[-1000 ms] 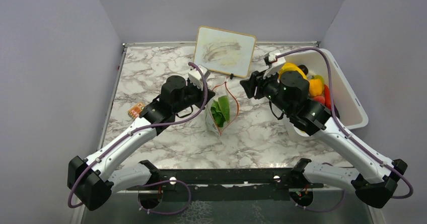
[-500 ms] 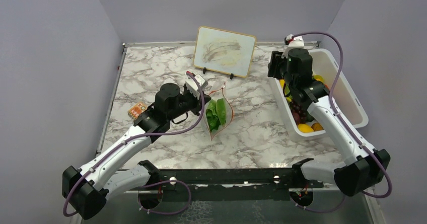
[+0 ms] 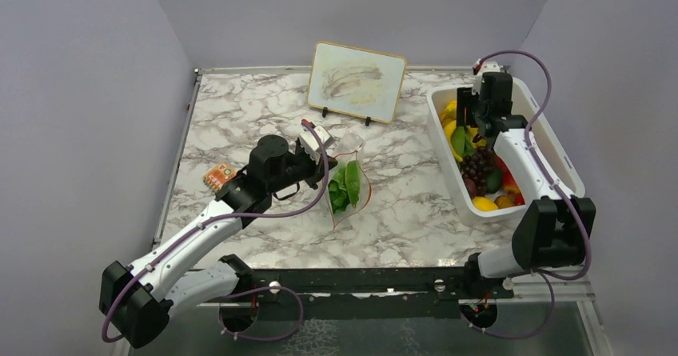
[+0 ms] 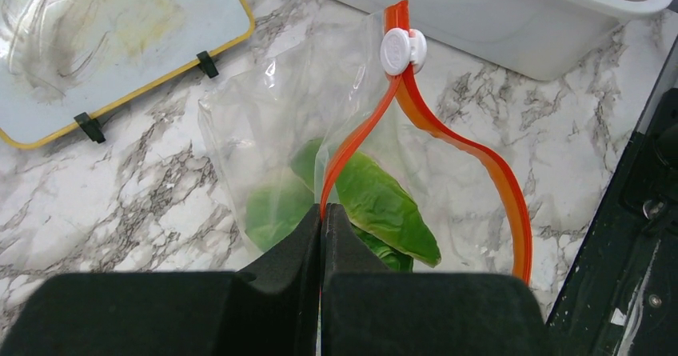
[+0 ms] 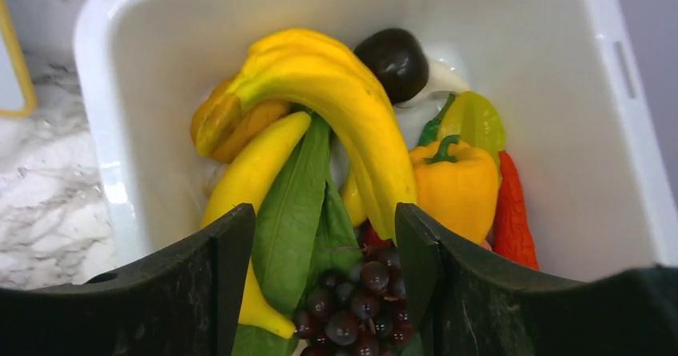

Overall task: Place the food in the zip-top bag and seal the zipper
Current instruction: Pick up the fake fruit from the bin.

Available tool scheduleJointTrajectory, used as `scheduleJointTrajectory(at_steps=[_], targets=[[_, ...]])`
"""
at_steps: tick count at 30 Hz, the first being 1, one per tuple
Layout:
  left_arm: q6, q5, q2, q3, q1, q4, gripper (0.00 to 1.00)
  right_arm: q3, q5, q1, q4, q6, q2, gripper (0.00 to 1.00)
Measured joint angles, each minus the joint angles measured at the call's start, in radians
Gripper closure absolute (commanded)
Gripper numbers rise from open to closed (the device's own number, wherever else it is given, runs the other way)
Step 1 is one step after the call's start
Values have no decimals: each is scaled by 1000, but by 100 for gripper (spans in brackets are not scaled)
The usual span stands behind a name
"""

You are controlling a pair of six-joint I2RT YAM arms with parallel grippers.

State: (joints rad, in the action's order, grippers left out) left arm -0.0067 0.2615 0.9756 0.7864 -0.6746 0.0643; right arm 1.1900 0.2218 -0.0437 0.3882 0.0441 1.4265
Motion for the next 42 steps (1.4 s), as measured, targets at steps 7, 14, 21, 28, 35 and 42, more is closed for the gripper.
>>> scheduleJointTrajectory(at_steps=[7, 14, 21, 28, 35, 42], targets=[[6, 36, 0, -6, 0, -3, 100, 2, -102, 107, 1, 89, 165, 33], [8, 42, 0, -14, 0, -3, 100, 40, -103, 163, -2, 162, 264, 32], [18, 42, -2, -14, 0, -2, 100, 87, -166, 168, -26, 206, 317, 47], [26, 40, -33, -25, 0, -2, 100, 99, -184, 168, -43, 239, 359, 50], [25, 36, -39, -31, 0, -3, 100, 97, -184, 168, -58, 263, 359, 74], [26, -28, -71, -35, 0, -3, 100, 15, -179, 166, -98, 242, 267, 85]])
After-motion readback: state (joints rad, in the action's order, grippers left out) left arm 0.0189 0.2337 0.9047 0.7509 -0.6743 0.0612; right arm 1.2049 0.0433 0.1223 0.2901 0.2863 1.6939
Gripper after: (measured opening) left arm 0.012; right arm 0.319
